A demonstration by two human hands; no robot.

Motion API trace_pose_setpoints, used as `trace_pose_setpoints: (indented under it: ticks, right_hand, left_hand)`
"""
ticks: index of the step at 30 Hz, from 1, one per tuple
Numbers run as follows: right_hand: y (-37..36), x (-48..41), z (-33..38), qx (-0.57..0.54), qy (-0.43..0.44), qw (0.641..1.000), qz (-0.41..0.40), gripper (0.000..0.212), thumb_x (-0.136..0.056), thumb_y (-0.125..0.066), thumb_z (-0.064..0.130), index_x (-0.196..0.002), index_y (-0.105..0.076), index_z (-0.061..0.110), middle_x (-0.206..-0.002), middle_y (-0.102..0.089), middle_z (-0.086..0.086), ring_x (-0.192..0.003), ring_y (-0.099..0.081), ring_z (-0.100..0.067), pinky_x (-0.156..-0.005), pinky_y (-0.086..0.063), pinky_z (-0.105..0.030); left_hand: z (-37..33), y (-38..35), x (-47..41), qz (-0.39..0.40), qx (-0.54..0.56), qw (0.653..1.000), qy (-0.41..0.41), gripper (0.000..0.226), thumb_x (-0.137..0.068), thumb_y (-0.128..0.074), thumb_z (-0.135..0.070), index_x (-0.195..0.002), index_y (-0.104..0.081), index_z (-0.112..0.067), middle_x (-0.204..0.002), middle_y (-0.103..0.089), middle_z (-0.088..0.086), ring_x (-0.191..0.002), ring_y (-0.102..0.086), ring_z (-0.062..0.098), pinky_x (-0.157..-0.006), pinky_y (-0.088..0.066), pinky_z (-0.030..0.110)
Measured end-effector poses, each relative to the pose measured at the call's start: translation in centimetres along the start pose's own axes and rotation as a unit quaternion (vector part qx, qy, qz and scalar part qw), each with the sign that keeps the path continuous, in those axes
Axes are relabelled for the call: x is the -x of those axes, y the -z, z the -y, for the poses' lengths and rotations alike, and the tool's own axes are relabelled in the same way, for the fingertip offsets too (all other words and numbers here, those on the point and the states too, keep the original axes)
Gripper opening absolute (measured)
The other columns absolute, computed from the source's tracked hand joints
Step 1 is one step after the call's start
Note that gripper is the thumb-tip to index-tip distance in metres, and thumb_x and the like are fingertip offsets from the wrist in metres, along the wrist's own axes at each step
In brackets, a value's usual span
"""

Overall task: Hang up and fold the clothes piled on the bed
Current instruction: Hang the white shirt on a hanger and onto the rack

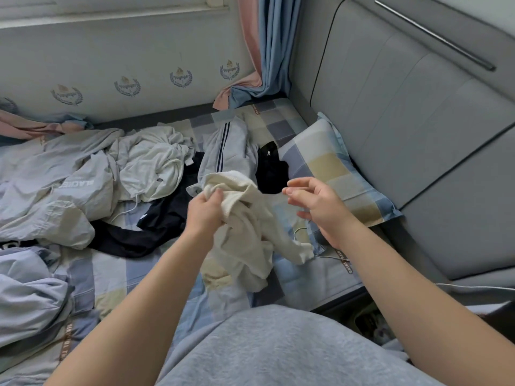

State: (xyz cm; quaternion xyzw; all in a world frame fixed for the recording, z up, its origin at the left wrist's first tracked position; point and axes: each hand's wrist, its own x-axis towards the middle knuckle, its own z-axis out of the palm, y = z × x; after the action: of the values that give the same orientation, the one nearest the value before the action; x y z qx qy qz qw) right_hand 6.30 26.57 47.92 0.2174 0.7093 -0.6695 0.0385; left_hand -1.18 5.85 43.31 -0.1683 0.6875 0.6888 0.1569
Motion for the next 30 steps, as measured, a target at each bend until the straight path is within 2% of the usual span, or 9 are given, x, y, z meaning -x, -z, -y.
trace_pose_setpoints:
  ticks: [5, 9, 15, 18, 21, 23, 25, 28, 30]
  right_hand:
    - [-2.1, 0.8, -3.3, 0.056, -0.070, 0.993, 0.080, 0.058, -0.089, -0.073, 0.040, -0.137, -0.043, 0.025, -0.122, -0.060, 0.004, -0.111, -0.061, -0.011, -0.093, -0.054, -0.037]
    - [-6.2, 2.4, -5.9, 0.103, -0.040, 0.982, 0.155, 0.092, -0.067, -0.081, 0.057, -0.141, -0.035, 0.030, -0.123, -0.056, 0.015, -0.116, -0.058, -0.007, -0.092, -0.051, -0.027]
    - [-7.0, 0.9, -7.3, 0.192, -0.008, 0.979, 0.068, 0.030, -0.096, -0.059, 0.040, -0.120, -0.058, 0.023, -0.115, -0.066, 0.005, -0.107, -0.061, -0.015, -0.095, -0.050, -0.036]
    - [-5.7, 0.4, -7.4, 0.203, 0.010, 0.978, 0.044, 0.025, -0.101, -0.051, 0.033, -0.106, -0.068, 0.015, -0.100, -0.071, 0.000, -0.096, -0.065, -0.019, -0.086, -0.052, -0.040]
    - [-4.5, 0.1, -7.3, 0.139, 0.038, 0.990, 0.008, 0.022, -0.101, -0.050, 0.020, -0.086, -0.066, 0.018, -0.075, -0.065, 0.014, -0.069, -0.056, -0.002, -0.063, -0.045, -0.021]
    - [-3.4, -0.4, -6.7, 0.110, 0.055, 0.990, -0.064, 0.025, -0.101, -0.045, 0.012, -0.080, -0.057, 0.015, -0.063, -0.051, 0.009, -0.055, -0.041, -0.002, -0.052, -0.034, -0.019]
    - [-2.2, -0.8, -5.8, 0.103, 0.076, 0.985, -0.118, 0.024, -0.102, -0.041, 0.010, -0.081, -0.052, 0.010, -0.067, -0.048, 0.003, -0.054, -0.039, -0.001, -0.051, -0.033, -0.017]
    - [-1.2, -0.7, -4.2, 0.086, 0.110, 0.981, -0.132, 0.026, -0.104, -0.041, 0.010, -0.080, -0.051, 0.009, -0.072, -0.050, 0.002, -0.059, -0.042, -0.001, -0.055, -0.036, -0.015]
    - [-0.6, -0.3, -2.9, 0.088, 0.128, 0.982, -0.105, 0.026, -0.106, -0.044, 0.014, -0.081, -0.053, 0.009, -0.071, -0.051, 0.002, -0.060, -0.043, -0.001, -0.056, -0.037, -0.014]
  left_hand:
    - [-0.3, 0.6, 0.9, -0.003, 0.124, 0.989, 0.078, 0.017, -0.102, -0.059, -0.027, -0.109, -0.067, -0.014, -0.098, -0.074, 0.012, -0.077, -0.076, 0.022, -0.062, -0.060, 0.036]
    - [-1.5, -0.7, 2.3, 0.053, 0.165, 0.980, 0.101, 0.023, -0.101, -0.058, -0.023, -0.119, -0.062, -0.008, -0.106, -0.073, 0.016, -0.086, -0.074, 0.026, -0.068, -0.061, 0.038]
    - [-2.3, -1.0, 3.4, 0.090, 0.164, 0.974, 0.130, 0.019, -0.100, -0.058, -0.022, -0.116, -0.062, -0.013, -0.092, -0.073, 0.004, -0.078, -0.071, 0.015, -0.056, -0.054, 0.025]
    - [-2.1, -0.9, 3.2, 0.090, 0.156, 0.974, 0.140, 0.021, -0.100, -0.059, -0.023, -0.118, -0.062, -0.012, -0.096, -0.073, 0.005, -0.089, -0.069, 0.020, -0.055, -0.054, 0.023]
    - [-1.8, -0.8, 2.9, 0.115, 0.130, 0.975, 0.135, 0.019, -0.100, -0.057, -0.025, -0.115, -0.063, -0.014, -0.088, -0.076, 0.002, -0.081, -0.073, 0.017, -0.062, -0.052, 0.026]
    - [-1.5, -0.4, 2.4, 0.131, 0.047, 0.983, 0.119, 0.020, -0.100, -0.057, -0.030, -0.113, -0.064, -0.016, -0.087, -0.077, 0.000, -0.074, -0.074, 0.014, -0.068, -0.050, 0.028]
    - [-1.3, 0.5, 1.9, 0.159, -0.134, 0.973, 0.101, 0.024, -0.099, -0.058, -0.038, -0.110, -0.067, -0.018, -0.089, -0.078, -0.004, -0.072, -0.072, 0.010, -0.071, -0.050, 0.029]
    - [-0.6, 1.1, 1.7, 0.227, -0.393, 0.887, 0.086, 0.027, -0.093, -0.062, -0.043, -0.091, -0.075, -0.020, -0.082, -0.077, -0.010, -0.071, -0.066, 0.010, -0.065, -0.047, 0.025]
    - [0.1, 0.5, 1.8, 0.212, -0.488, 0.847, 0.015, 0.025, -0.086, -0.071, -0.043, -0.094, -0.072, -0.020, -0.083, -0.071, -0.007, -0.076, -0.062, 0.012, -0.065, -0.048, 0.026]
